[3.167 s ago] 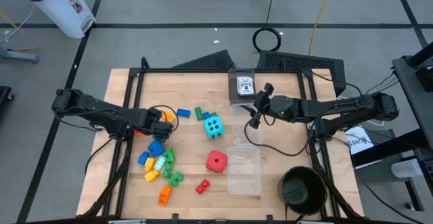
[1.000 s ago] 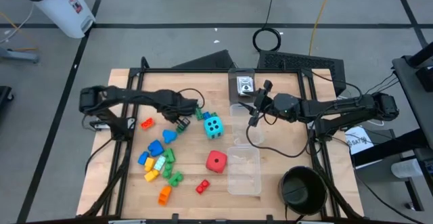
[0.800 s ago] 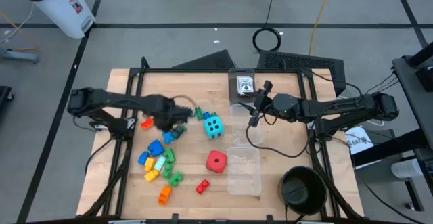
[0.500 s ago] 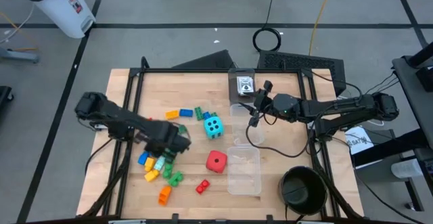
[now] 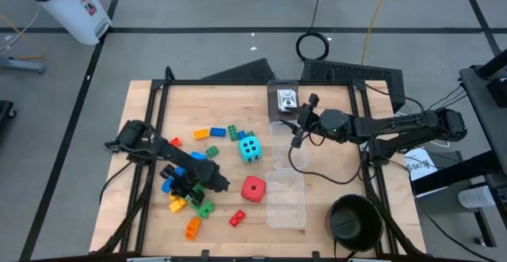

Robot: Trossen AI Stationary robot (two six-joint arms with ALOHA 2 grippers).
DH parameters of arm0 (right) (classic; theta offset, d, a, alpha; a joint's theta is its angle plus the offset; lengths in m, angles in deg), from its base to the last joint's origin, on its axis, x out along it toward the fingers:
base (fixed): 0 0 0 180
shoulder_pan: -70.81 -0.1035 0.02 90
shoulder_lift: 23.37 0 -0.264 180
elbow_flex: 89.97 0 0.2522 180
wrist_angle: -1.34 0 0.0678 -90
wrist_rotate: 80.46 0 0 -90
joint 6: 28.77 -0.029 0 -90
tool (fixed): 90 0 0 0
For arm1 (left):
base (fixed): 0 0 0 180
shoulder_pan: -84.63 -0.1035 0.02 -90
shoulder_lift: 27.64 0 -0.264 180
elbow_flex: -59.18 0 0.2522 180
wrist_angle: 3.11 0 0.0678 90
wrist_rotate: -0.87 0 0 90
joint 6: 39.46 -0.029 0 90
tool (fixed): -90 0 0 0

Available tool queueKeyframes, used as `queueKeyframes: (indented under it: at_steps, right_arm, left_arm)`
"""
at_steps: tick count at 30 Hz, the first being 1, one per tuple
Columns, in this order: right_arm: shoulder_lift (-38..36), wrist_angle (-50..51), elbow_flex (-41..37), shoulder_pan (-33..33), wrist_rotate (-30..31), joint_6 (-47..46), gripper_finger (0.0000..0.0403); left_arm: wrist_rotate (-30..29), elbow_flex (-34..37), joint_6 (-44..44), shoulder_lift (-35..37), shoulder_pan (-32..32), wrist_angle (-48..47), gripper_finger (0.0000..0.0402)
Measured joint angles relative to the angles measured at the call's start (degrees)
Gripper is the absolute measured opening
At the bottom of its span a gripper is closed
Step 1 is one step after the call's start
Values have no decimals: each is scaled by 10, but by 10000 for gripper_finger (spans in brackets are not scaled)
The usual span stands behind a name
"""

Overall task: Pick & Place Toys
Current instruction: Put the blue 8 stud game piece into the middle transparent bin

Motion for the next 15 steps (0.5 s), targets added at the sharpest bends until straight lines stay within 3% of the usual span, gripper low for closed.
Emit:
queueKeyframes:
  at_steps: [9,15]
  right_arm:
    - [0,-12,0,0,0,32,171]
    - [0,-22,0,0,0,40,171]
  left_arm:
    - [20,3,37,27,12,-70,4]
    - [54,50,64,30,26,1,3]
